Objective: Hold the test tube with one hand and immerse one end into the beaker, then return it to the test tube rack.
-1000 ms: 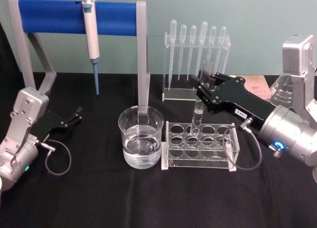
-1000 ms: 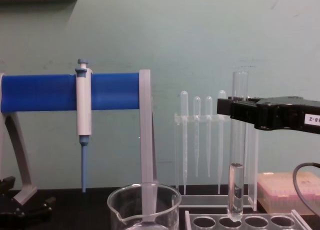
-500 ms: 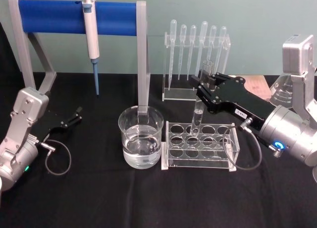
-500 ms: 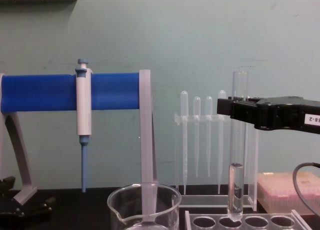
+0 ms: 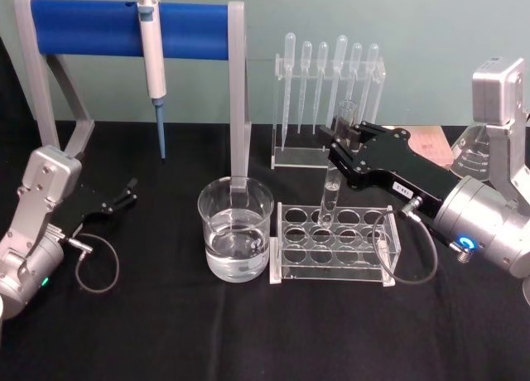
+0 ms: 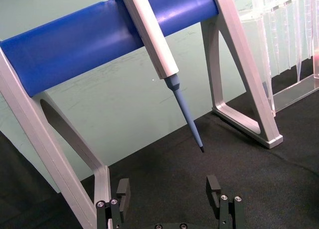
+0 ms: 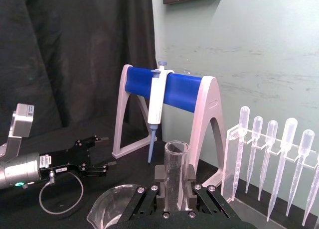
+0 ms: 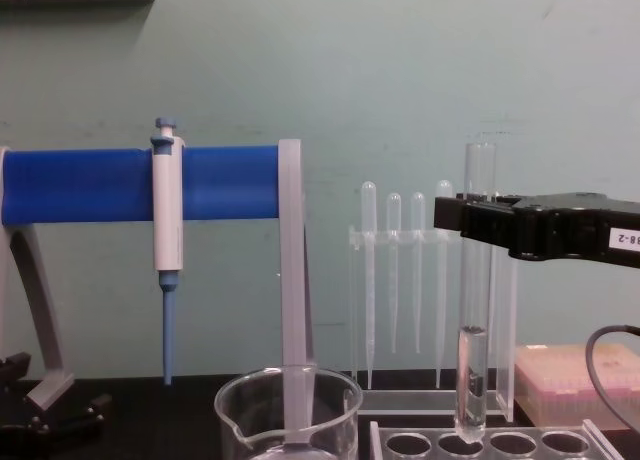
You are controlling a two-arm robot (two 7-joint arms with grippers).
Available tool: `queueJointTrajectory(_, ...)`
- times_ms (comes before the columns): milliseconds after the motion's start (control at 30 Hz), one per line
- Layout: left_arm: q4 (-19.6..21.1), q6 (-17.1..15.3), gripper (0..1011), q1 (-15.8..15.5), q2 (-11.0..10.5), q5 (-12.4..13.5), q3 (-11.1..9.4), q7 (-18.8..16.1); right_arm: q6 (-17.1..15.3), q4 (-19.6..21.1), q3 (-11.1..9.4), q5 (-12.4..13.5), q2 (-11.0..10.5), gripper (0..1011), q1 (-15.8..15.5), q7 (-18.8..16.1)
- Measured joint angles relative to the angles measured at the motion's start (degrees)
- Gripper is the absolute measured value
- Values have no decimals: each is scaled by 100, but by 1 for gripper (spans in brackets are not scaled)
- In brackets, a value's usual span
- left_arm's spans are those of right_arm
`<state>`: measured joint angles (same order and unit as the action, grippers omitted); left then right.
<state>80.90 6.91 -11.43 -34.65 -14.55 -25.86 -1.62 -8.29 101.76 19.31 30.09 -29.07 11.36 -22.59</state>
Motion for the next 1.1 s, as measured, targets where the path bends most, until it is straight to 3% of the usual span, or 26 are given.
queueJointTrajectory(367,0,0,1000,0,0,0,0,0,-20,38,12,0,-28,225,14,4)
queueJointTrajectory(567,0,0,1000,0,0,0,0,0,-174,172,104,-1,-52,225,196,7)
queueJointTrajectory(833,0,0,1000,0,0,0,0,0,-229,55,501,-80,236,225,865,-126)
queueJointTrajectory(1100,0,0,1000,0,0,0,0,0,59,-612,982,-206,701,225,1421,-325)
